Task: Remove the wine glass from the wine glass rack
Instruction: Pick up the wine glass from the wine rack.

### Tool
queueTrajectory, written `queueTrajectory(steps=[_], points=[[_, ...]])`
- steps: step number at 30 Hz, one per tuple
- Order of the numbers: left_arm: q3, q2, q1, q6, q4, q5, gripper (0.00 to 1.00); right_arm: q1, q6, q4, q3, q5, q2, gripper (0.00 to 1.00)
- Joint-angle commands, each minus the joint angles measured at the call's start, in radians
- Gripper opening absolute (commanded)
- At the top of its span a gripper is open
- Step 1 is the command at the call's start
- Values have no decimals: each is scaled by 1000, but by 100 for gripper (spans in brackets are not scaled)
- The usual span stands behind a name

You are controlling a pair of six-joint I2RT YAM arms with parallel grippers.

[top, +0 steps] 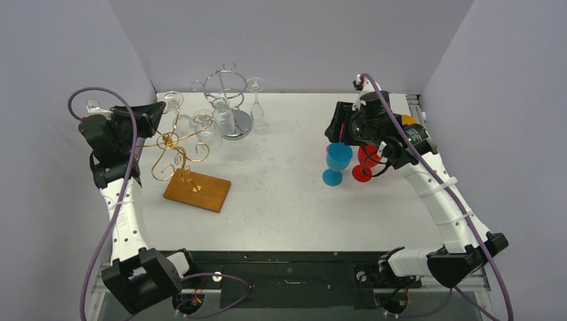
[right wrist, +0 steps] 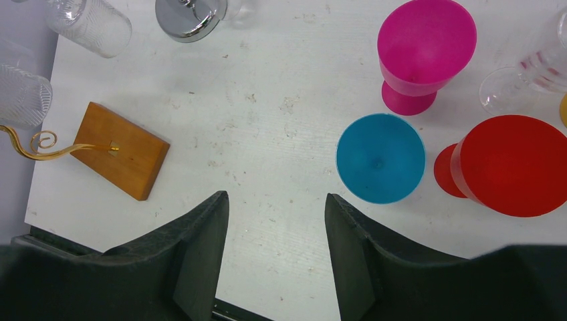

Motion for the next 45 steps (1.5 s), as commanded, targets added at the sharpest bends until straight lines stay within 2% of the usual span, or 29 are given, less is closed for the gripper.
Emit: queueTrajectory(steps=[1, 10, 19, 35, 45], points=[[42, -54, 4, 26, 28, 18, 0, 0, 2, 17, 1, 21, -10, 50], [59, -102, 28, 72, -87, -10, 0, 3, -1, 21, -8, 22, -17, 51], [74, -140, 101, 117, -172, -42, 0, 7, -3, 19, -7, 23, -16, 50], [164, -24, 134, 78, -83, -66, 0, 10, -8, 12, 6, 30, -6, 51], [300, 101, 127, 99, -40, -45, 0, 10, -5, 6, 32, 29, 17, 51]])
